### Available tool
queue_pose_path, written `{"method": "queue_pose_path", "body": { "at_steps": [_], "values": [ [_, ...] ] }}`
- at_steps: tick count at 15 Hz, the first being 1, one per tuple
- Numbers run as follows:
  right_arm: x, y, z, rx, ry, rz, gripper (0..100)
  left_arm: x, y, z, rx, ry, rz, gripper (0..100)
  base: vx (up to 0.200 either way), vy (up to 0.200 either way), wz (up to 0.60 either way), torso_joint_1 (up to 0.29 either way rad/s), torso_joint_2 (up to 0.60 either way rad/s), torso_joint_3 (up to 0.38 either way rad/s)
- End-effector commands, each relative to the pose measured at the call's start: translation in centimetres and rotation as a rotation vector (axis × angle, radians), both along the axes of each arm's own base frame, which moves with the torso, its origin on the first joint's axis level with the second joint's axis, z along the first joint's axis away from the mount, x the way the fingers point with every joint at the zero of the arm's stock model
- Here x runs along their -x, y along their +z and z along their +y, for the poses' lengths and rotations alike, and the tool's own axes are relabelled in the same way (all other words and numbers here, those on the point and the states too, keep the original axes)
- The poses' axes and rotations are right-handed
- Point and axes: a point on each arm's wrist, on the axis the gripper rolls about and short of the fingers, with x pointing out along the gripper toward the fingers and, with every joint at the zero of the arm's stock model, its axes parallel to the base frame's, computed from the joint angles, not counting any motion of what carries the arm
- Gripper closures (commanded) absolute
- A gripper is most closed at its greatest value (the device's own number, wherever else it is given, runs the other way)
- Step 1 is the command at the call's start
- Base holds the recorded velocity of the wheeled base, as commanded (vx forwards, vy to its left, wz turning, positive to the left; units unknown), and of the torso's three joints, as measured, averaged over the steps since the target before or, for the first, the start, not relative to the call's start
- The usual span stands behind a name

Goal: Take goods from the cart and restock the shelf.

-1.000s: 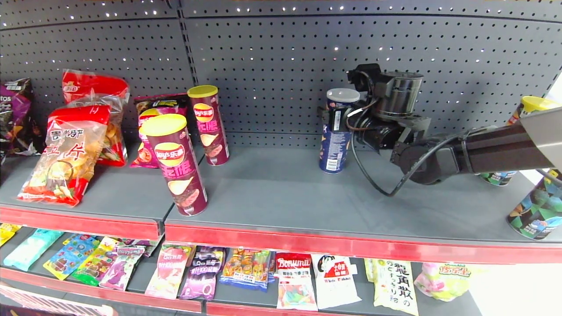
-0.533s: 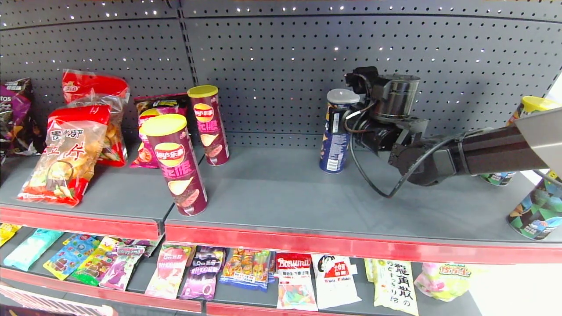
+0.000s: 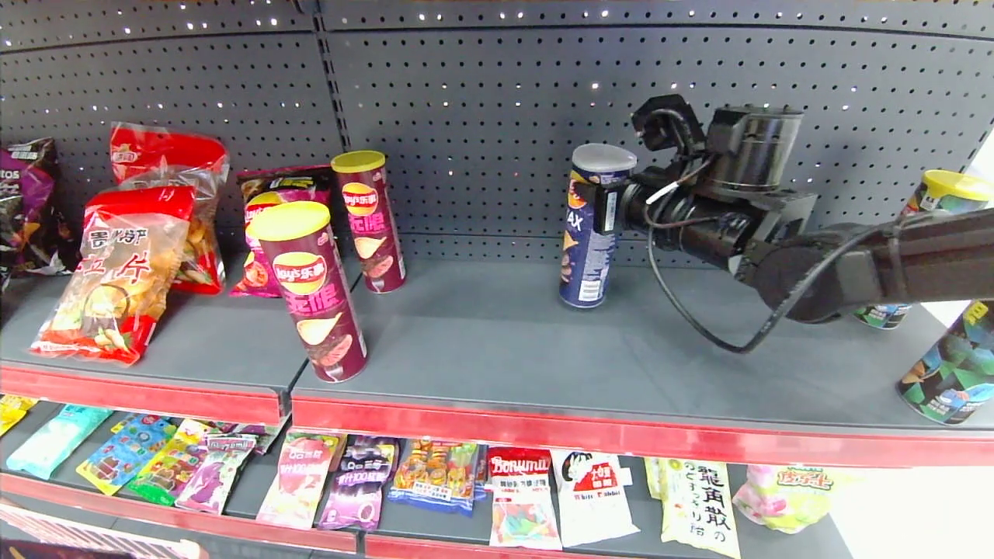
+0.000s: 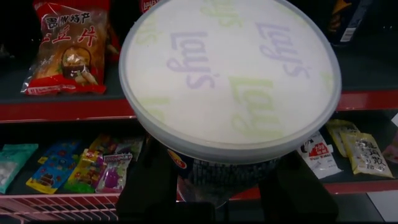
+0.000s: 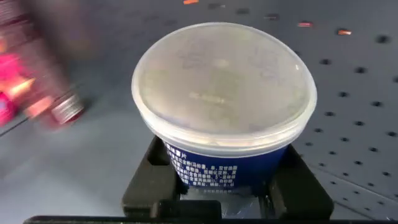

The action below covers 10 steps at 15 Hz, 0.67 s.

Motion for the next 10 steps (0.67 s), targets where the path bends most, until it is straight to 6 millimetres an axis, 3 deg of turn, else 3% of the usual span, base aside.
{"method": "queue_pose_path", "body": {
  "at_steps": [1,4,6,10],
  "values": [
    [4.2,2.9,-3.3,0.017,0.112,-0.042,100,0.0,0.0,0.0,0.0,-0.004,0.002,100,0.0,0.0,0.0,0.0,0.0,0.0],
    [6.4,2.4,-5.5,0.048,0.233,-0.028,100,-0.2,0.0,0.0,0.001,-0.008,0.009,100,0.0,0.0,0.0,0.0,0.0,0.0],
    [8.2,1.0,-6.7,0.055,0.345,0.02,100,-0.2,0.0,0.0,0.001,-0.013,0.009,100,0.0,0.0,0.0,0.0,0.0,0.0],
    [8.6,-0.7,-7.8,0.092,0.486,0.041,100,-0.1,0.2,0.0,0.0,-0.013,0.003,100,0.0,0.0,0.0,0.0,0.0,0.0]
  ]
}}
